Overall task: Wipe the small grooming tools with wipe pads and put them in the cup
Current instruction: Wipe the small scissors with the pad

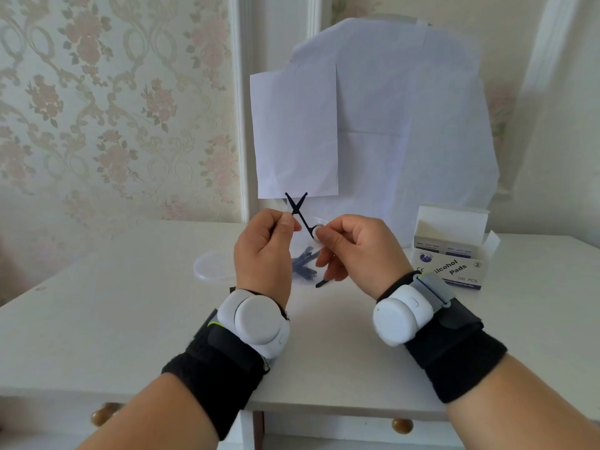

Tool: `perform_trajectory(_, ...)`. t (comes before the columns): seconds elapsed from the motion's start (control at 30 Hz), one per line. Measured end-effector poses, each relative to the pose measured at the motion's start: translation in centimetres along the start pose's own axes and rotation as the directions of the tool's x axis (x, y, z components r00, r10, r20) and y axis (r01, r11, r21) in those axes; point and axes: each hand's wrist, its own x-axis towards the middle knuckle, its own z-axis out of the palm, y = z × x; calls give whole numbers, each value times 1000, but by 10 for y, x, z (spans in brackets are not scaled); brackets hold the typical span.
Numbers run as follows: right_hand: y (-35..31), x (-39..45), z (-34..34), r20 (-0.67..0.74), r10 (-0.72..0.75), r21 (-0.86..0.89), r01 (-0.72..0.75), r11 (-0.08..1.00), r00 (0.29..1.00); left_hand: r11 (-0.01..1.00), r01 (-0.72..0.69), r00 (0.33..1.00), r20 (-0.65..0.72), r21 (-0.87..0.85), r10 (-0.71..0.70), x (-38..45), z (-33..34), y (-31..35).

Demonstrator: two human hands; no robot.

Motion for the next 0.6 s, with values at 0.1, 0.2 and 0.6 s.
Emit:
perform_trajectory(0.1, -1, -1, 1, 8, 61, 203, -62, 977, 998, 999, 25, 999, 35, -40, -24, -1, 1, 3)
perform_trajectory(0.2, -1, 0, -2, -73, 48, 284, -26, 959, 996, 1000, 16, 995, 97, -19, -14, -5, 3, 8)
perform_trajectory(0.6, 2, 3, -6, -192, -37, 117, 61, 991, 981, 995, -32, 999, 11, 94, 31, -1, -1, 9)
